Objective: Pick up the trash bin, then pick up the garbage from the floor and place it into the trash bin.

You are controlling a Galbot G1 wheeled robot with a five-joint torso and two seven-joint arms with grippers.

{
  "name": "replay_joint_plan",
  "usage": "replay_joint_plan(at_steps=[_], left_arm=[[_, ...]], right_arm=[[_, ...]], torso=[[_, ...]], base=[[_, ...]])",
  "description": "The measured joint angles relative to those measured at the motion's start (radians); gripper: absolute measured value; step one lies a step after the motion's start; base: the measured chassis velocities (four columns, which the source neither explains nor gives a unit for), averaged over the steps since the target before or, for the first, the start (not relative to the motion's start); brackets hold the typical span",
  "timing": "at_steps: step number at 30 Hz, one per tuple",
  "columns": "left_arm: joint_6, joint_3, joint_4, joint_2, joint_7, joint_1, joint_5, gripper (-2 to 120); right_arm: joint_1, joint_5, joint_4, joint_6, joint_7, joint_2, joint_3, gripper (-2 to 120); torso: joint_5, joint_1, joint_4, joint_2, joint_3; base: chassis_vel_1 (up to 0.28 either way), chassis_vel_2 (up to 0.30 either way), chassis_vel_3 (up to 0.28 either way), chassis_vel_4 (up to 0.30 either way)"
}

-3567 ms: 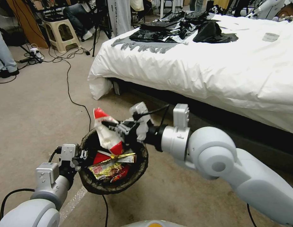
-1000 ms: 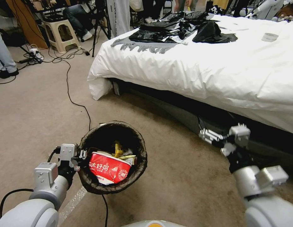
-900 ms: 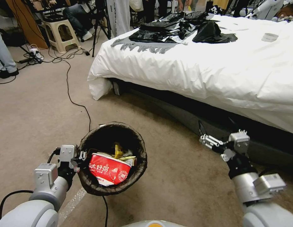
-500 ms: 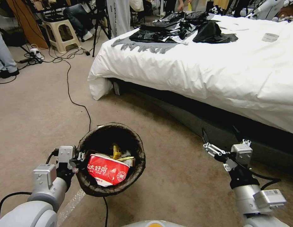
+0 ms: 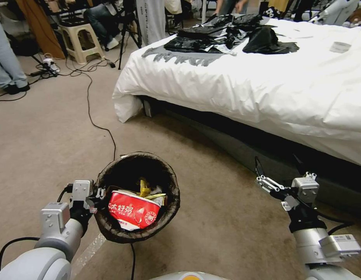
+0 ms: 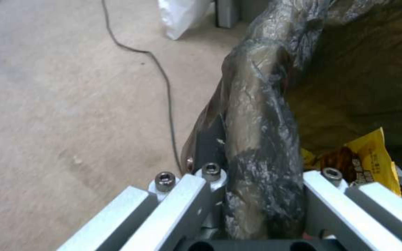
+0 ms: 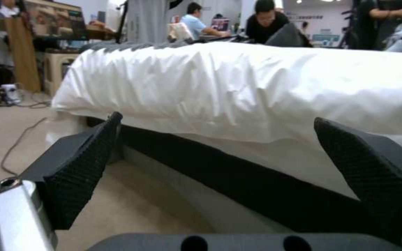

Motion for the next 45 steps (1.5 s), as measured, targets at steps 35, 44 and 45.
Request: replay_joint_plan(at_steps=[35,44,45], left_arm=[[-0.001,-0.005,0.0,-0.004,0.0,0.008,0.006,1],[-0.001,-0.005,0.0,-0.004,0.0,0.008,0.006,1],[-0.002,-0.005,0.0,-0.004,0.0,0.008,0.006,1]], right_arm=[[0.028,0.009,-0.018,-0.026,0.02,0.0,-0.051,100],[0.03,0.01,-0.018,-0.027,0.022,0.0,-0.056,100],[0.03,0.01,-0.018,-0.027,0.023,0.0,-0.058,100]], torso=[[0.0,0.0,0.0001,0.0,0.0],[0.0,0.0,0.0,0.0,0.0],[0.0,0.0,0.0,0.0,0.0]], base=[[0.08,0.086,0.09,0.083],[0.08,0.079,0.082,0.074],[0.094,0.091,0.082,0.091]])
